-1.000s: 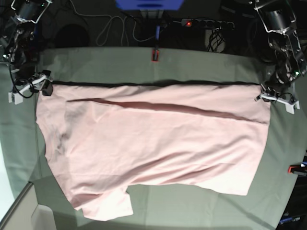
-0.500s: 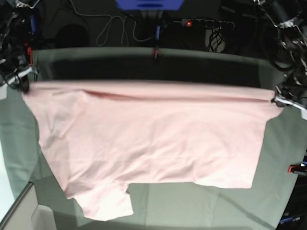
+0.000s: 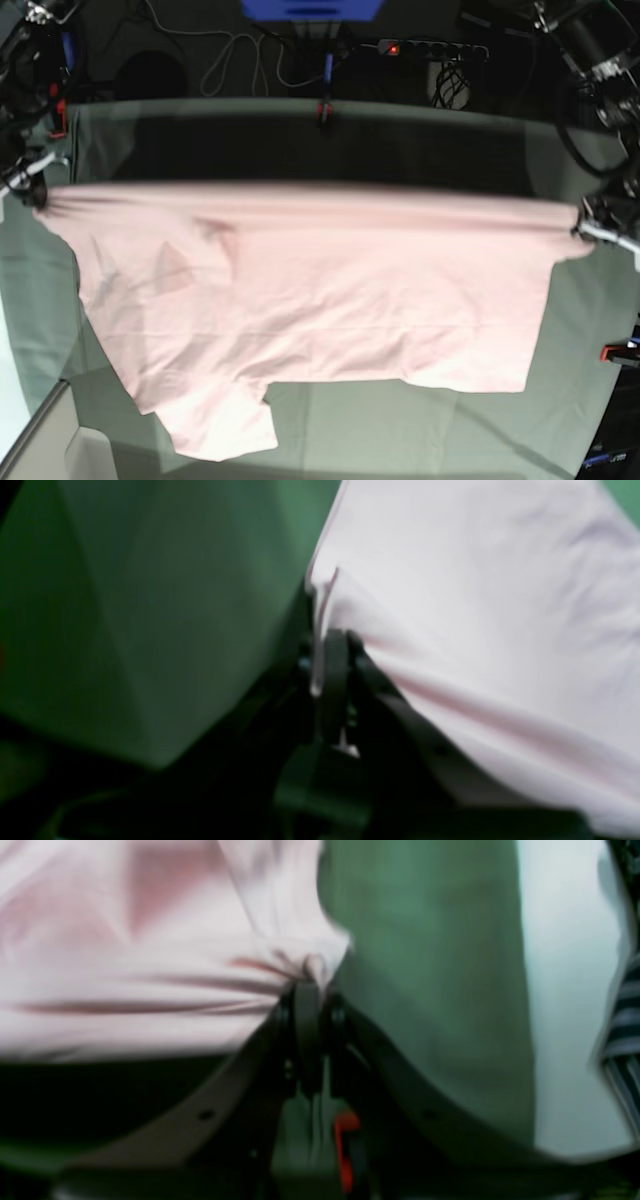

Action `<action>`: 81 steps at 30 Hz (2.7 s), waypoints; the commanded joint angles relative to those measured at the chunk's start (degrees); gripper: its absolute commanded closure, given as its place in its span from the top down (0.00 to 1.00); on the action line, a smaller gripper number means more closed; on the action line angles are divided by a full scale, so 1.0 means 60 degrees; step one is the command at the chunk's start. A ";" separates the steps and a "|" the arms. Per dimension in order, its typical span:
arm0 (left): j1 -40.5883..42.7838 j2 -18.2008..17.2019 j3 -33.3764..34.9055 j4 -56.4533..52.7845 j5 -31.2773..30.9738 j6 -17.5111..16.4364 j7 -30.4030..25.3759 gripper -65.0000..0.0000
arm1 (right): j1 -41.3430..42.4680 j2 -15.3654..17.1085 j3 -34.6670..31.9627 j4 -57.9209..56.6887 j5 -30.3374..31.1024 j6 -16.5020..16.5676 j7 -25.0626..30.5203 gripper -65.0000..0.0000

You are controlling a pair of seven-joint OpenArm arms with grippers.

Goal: Layout the t-shirt on the table in an organized manner, then fold the t-shirt properly
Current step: 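Lift the shirt edge with both grippers, stretch it, and lay it flat, then move both grippers down to grasp the shirt's side edges midway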

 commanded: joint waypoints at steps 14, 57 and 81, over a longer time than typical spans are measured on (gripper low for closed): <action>0.0987 -0.0164 -0.0972 -0.1628 0.0067 0.0070 -0.0221 0.00 | -0.1534 -0.0166 0.0041 -0.1440 -0.0023 -0.0122 0.1308 0.00; 0.0049 -0.0047 -0.1235 0.1419 0.0155 0.0143 0.0175 0.51 | 0.1294 0.0537 -0.0208 -0.1030 -0.0389 -0.0122 0.1675 0.45; -0.1827 -0.0105 -0.1191 -0.0354 0.0214 0.0158 -0.0763 0.51 | 0.7946 0.1592 -0.3197 -1.1916 -0.5547 -0.1008 0.8092 0.53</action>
